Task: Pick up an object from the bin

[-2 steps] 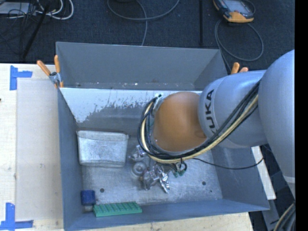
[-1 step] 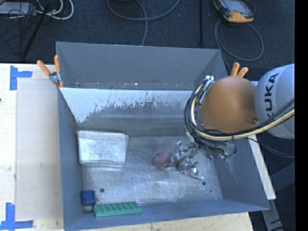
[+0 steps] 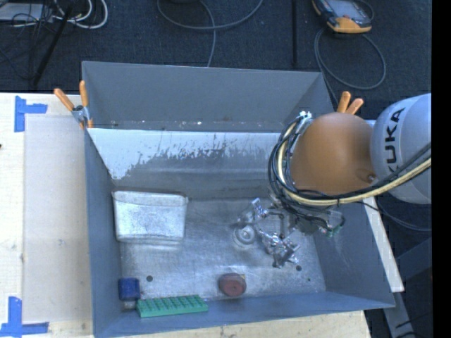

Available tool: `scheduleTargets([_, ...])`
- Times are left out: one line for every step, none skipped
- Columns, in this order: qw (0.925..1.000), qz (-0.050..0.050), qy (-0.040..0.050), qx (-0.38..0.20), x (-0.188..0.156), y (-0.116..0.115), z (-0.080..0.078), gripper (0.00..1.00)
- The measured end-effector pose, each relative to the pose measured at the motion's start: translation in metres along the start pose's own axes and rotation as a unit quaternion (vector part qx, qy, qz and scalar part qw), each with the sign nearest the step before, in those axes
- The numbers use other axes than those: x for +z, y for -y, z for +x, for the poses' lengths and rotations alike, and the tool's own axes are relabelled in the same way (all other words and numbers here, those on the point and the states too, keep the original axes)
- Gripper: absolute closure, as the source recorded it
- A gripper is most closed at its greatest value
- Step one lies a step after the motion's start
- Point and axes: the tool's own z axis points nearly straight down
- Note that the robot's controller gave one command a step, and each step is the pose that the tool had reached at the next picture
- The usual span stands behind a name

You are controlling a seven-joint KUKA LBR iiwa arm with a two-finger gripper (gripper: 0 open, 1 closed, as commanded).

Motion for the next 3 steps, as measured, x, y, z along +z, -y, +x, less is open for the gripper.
scheduleTargets([1.0000,0.000,0.0015,0.003,0.066,0.029,-0.031,0.00])
scheduleTargets([0.9975,0.004,0.0042,-0.071,0.066,0.022,-0.031,0.00])
scheduleTargets([0.9958,0.002,-0.0004,-0.091,0.067,0.023,-0.058,0.00])
